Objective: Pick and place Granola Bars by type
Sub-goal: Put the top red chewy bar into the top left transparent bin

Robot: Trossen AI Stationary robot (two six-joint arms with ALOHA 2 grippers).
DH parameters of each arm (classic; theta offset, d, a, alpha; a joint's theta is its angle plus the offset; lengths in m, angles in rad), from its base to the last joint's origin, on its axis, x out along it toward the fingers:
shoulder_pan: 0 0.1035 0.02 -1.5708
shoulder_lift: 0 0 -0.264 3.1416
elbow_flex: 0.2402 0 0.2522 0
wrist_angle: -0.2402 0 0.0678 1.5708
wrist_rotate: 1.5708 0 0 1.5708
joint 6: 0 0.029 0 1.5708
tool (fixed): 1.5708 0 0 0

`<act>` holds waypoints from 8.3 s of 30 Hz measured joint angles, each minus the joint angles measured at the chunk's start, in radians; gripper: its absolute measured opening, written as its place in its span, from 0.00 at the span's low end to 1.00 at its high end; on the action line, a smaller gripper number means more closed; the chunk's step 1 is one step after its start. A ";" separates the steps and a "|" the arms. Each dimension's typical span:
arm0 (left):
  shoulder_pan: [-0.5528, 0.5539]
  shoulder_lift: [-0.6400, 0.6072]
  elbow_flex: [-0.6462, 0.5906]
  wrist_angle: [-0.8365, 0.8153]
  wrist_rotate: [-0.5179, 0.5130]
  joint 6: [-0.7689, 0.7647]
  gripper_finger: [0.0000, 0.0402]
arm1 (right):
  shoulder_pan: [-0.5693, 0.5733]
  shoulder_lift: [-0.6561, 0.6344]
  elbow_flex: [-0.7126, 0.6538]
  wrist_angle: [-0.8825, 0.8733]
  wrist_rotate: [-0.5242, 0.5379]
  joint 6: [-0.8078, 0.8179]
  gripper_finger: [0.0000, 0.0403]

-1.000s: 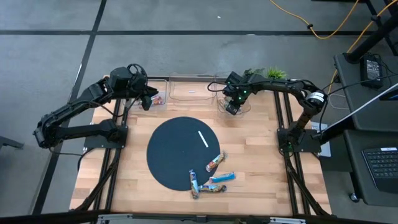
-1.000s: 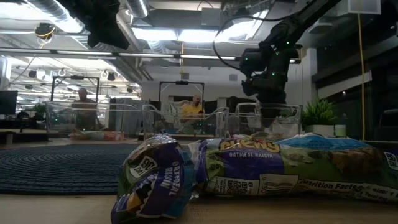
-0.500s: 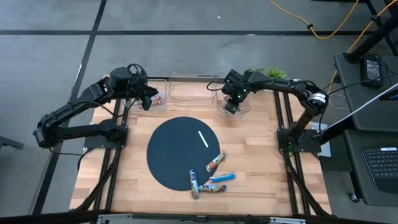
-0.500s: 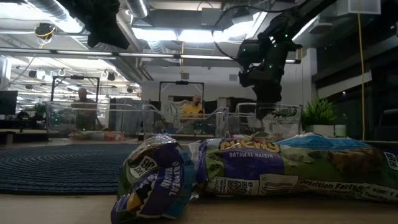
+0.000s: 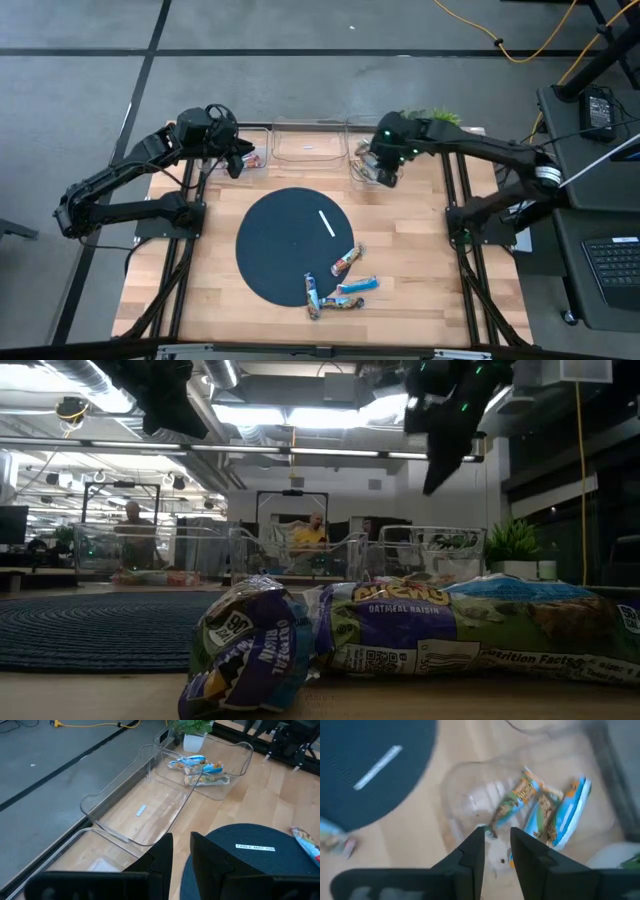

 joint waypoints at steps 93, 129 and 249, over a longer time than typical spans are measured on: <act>0.000 0.000 0.000 -0.139 0.142 0.150 0.15 | 0.683 0.522 0.003 0.177 0.030 0.054 0.40; 0.000 0.000 0.000 -0.138 0.142 0.146 0.15 | 0.462 0.158 0.011 -0.040 0.030 0.260 0.06; -0.308 0.304 0.441 -0.085 -0.312 0.104 0.03 | -0.001 0.422 1.091 -0.651 -0.033 -0.212 0.18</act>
